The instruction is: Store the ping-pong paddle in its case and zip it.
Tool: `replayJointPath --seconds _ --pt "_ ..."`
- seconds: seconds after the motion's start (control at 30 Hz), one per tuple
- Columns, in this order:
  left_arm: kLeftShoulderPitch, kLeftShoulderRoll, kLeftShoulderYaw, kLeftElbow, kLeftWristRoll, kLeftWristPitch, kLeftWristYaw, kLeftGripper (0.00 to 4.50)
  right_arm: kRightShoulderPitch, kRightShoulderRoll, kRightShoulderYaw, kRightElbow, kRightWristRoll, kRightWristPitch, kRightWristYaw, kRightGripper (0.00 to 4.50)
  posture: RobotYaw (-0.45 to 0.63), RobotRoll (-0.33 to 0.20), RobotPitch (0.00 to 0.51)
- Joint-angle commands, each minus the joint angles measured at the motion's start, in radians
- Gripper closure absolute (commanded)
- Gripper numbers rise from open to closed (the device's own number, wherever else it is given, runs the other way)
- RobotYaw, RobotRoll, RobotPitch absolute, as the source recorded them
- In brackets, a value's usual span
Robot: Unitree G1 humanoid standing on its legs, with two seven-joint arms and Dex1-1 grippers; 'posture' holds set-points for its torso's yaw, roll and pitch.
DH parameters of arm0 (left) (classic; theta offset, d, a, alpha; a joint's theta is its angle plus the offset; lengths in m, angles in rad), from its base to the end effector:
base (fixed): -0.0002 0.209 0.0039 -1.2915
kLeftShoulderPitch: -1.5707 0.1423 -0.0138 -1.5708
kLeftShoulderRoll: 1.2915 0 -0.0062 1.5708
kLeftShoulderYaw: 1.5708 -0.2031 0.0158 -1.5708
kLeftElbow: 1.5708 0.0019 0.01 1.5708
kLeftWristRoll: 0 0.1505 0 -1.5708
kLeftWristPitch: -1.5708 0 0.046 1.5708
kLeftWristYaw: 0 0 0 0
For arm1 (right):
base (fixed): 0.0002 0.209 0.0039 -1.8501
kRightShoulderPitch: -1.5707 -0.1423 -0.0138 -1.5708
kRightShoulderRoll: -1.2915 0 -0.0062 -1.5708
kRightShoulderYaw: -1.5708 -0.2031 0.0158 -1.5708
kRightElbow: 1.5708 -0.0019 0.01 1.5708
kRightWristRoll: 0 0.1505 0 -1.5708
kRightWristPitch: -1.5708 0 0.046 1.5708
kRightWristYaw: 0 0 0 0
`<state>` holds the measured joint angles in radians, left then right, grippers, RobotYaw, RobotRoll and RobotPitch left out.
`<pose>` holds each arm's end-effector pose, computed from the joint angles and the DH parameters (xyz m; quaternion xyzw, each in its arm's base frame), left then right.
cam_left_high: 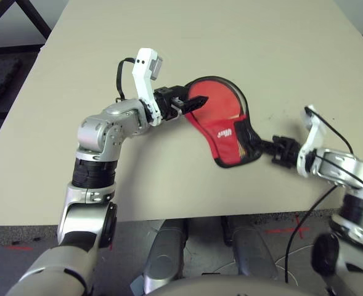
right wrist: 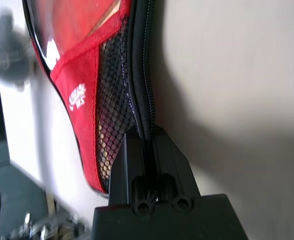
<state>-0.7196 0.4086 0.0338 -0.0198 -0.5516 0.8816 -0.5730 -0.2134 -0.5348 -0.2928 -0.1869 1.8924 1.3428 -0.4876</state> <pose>0.3180 0.1793 0.1981 -0.0404 0.0749 -0.4050 0.9103 0.2140 -0.2302 0.1382 0.3177 0.3768 0.2806 0.8236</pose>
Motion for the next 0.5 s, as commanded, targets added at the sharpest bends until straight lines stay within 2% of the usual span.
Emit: replayJointPath --seconds 0.03,0.2,0.5 --pt "0.007 -0.004 -0.009 0.014 0.01 -0.007 -0.011 0.0 0.098 -0.093 0.152 -0.104 0.08 -0.091 0.071 4.5 0.06 0.0 0.263" --pt "0.004 -0.003 -0.009 0.017 0.012 -0.006 -0.014 0.0 0.146 -0.169 0.232 -0.172 0.08 -0.22 0.119 4.5 0.06 0.0 0.269" --pt "-0.001 0.002 -0.013 0.026 0.017 -0.008 -0.024 0.0 0.154 -0.177 0.244 -0.169 0.08 -0.318 0.065 4.5 0.05 0.0 0.269"
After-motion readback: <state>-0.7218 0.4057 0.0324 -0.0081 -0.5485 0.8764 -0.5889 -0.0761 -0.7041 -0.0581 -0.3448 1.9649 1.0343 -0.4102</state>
